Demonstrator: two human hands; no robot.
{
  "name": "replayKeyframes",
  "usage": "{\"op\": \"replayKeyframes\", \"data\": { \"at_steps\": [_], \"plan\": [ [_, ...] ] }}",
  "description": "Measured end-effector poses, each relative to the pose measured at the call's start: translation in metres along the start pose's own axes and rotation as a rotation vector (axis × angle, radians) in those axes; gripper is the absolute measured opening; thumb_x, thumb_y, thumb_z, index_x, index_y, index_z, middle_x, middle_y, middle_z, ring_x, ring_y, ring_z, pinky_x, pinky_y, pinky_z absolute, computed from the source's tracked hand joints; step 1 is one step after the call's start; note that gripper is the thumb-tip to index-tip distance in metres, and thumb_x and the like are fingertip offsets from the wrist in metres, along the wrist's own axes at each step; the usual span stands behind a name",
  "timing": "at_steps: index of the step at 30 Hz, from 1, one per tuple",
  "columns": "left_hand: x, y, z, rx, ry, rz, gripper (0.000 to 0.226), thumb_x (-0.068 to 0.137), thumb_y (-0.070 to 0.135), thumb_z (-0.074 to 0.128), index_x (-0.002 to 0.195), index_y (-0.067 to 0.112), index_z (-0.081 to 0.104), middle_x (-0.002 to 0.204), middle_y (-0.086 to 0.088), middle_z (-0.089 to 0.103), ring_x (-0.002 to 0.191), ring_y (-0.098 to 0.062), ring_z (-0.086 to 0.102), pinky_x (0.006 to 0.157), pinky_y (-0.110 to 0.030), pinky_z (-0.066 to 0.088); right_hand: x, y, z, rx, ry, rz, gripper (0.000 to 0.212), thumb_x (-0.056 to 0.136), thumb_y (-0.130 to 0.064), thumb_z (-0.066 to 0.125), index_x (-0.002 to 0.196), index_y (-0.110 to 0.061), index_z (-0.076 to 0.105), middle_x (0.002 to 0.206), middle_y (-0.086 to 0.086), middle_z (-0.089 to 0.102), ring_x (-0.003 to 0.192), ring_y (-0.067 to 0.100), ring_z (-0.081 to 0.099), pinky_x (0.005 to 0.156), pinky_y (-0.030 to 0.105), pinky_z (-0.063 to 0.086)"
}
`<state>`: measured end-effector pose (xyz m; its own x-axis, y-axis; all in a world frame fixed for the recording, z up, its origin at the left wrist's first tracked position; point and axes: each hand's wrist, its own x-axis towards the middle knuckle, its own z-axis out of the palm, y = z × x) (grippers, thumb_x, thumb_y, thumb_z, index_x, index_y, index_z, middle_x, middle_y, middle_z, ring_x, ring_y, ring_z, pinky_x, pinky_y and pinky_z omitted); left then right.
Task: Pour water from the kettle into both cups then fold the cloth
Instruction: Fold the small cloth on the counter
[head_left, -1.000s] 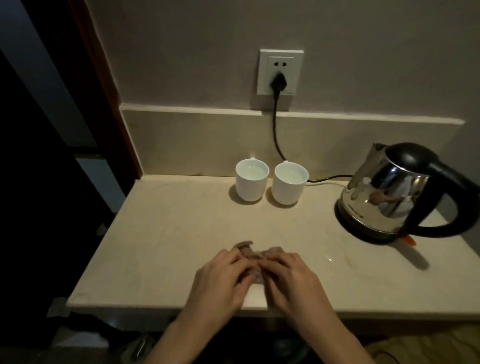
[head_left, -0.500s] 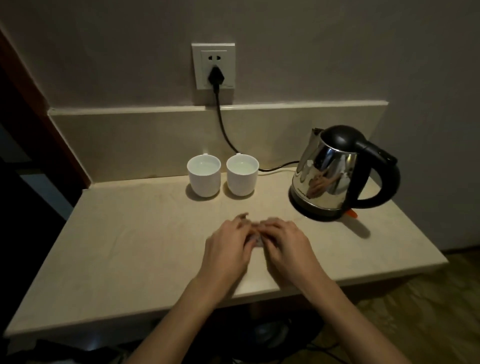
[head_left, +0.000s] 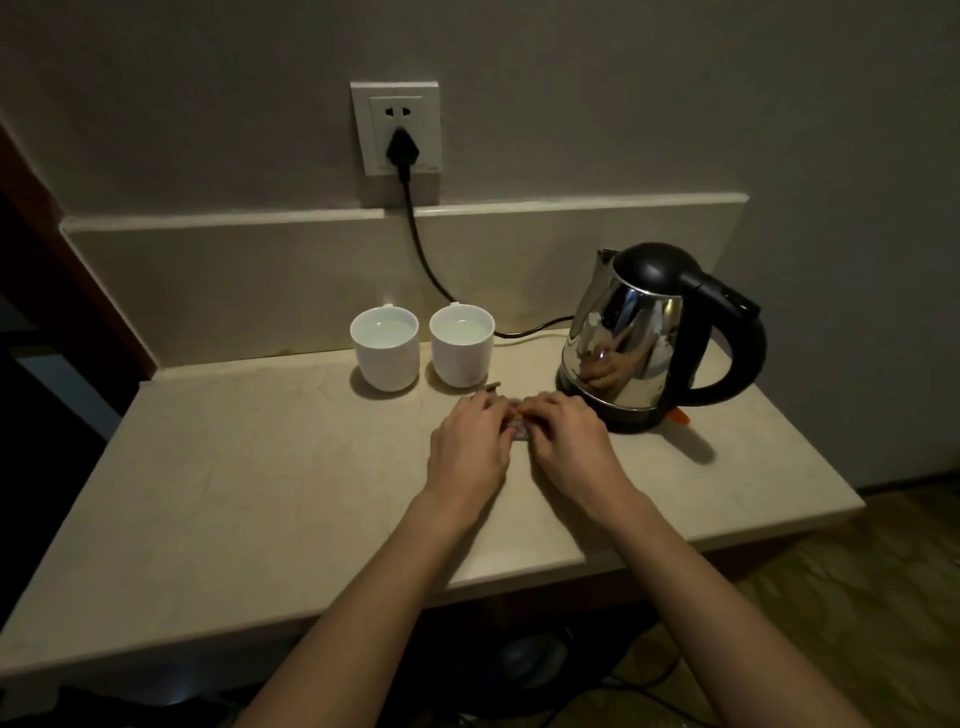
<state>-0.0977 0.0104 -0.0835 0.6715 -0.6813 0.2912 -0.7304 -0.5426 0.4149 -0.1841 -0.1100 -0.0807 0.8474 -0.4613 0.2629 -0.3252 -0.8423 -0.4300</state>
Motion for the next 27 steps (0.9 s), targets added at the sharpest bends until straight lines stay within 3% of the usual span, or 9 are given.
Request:
{"op": "replayKeyframes", "data": {
  "at_steps": [3, 7, 18, 22, 27],
  "plan": [
    [-0.042, 0.004, -0.006, -0.016, 0.005, 0.071, 0.030, 0.099, 0.036, 0.057, 0.128, 0.031, 0.063, 0.135, 0.011, 0.058, 0.114, -0.011, 0.055, 0.084, -0.026, 0.048, -0.050, -0.004, -0.009, 0.024, 0.015, -0.027, 0.032, 0.094, -0.017, 0.062, 0.124, -0.023, 0.070, 0.124, -0.002, 0.067, 0.106, 0.019, 0.057, 0.088, 0.032, 0.051],
    [-0.090, 0.010, -0.007, -0.061, -0.032, 0.078, 0.023, 0.097, 0.037, 0.059, 0.119, 0.034, 0.066, 0.116, 0.016, 0.058, 0.100, -0.004, 0.054, 0.072, -0.017, 0.045, -0.103, -0.010, -0.015, 0.044, 0.015, -0.053, 0.038, 0.090, -0.015, 0.069, 0.126, -0.026, 0.068, 0.126, -0.006, 0.066, 0.111, 0.016, 0.059, 0.086, 0.025, 0.051],
    [0.006, -0.001, 0.010, -0.079, -0.011, -0.039, 0.036, 0.099, 0.031, 0.058, 0.135, 0.027, 0.062, 0.138, 0.006, 0.059, 0.124, -0.013, 0.052, 0.099, -0.031, 0.048, 0.004, 0.002, 0.006, 0.012, 0.030, 0.029, 0.032, 0.096, -0.012, 0.057, 0.123, -0.018, 0.072, 0.119, 0.004, 0.069, 0.107, 0.020, 0.057, 0.091, 0.032, 0.048],
    [-0.040, 0.003, -0.005, -0.081, -0.020, -0.006, 0.035, 0.100, 0.036, 0.055, 0.135, 0.032, 0.059, 0.134, 0.012, 0.058, 0.115, -0.007, 0.052, 0.092, -0.022, 0.044, -0.046, -0.005, -0.002, 0.059, 0.016, -0.027, 0.033, 0.094, -0.014, 0.060, 0.124, -0.025, 0.071, 0.125, -0.003, 0.067, 0.113, 0.015, 0.056, 0.095, 0.024, 0.043],
    [-0.098, -0.002, -0.018, -0.096, -0.049, 0.004, 0.028, 0.097, 0.043, 0.053, 0.123, 0.041, 0.062, 0.129, 0.022, 0.055, 0.112, -0.004, 0.052, 0.080, -0.024, 0.052, -0.096, -0.018, 0.003, 0.062, -0.009, -0.052, 0.038, 0.088, -0.014, 0.072, 0.122, -0.029, 0.071, 0.127, -0.008, 0.068, 0.122, 0.012, 0.057, 0.102, 0.021, 0.040]
  ]
}}
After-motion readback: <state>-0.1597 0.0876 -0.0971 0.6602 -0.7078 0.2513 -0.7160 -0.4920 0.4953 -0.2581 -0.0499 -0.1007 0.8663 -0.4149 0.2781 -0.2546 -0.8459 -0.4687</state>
